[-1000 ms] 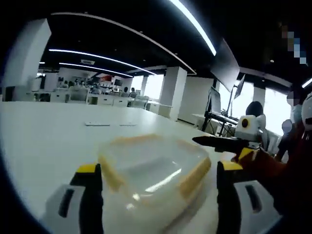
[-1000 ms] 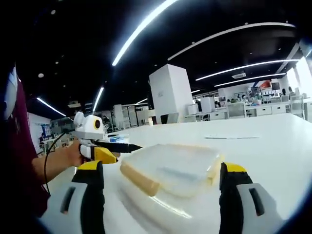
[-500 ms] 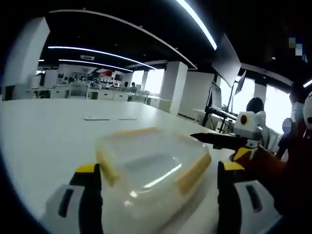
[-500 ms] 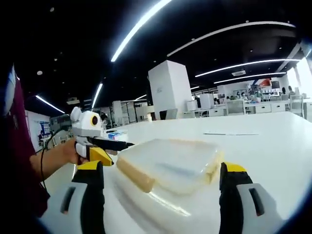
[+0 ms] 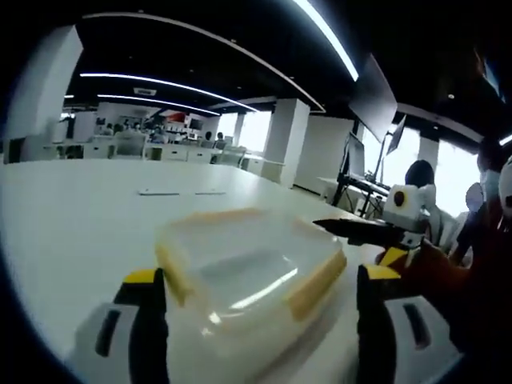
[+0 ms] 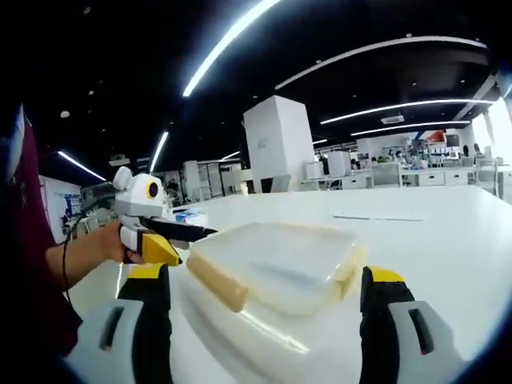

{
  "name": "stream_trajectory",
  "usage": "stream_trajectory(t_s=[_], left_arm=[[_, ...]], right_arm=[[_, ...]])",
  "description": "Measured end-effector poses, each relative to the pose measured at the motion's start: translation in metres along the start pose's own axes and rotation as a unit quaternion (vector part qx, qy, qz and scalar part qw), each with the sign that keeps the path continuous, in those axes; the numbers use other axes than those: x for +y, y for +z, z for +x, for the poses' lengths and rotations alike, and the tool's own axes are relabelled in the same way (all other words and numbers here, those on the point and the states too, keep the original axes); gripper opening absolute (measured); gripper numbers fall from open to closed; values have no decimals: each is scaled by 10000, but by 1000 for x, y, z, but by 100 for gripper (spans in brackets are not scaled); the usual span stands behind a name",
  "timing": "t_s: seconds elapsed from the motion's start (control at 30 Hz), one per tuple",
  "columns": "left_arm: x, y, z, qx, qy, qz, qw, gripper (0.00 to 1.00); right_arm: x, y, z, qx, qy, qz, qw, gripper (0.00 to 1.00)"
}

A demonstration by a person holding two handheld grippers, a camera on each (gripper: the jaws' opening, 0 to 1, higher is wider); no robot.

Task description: Snap each plastic latch of the storage box into its locked position after aligning the lid with the box until every specified latch is closed and the lid sits flush.

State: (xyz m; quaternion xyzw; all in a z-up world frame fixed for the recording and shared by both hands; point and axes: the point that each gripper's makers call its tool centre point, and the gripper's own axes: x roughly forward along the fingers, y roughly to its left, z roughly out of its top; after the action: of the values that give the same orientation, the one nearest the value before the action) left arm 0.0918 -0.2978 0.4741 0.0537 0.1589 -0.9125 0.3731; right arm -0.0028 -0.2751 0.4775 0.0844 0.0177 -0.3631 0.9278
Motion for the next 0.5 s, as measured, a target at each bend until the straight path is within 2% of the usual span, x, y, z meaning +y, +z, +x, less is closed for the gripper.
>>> stream_trajectory(t_s=[0.5], left_arm=[[-2, 3, 0, -7, -102, -256, 9996, 100]], right_arm=[[0, -7, 2, 137, -14, -107, 9998, 100]])
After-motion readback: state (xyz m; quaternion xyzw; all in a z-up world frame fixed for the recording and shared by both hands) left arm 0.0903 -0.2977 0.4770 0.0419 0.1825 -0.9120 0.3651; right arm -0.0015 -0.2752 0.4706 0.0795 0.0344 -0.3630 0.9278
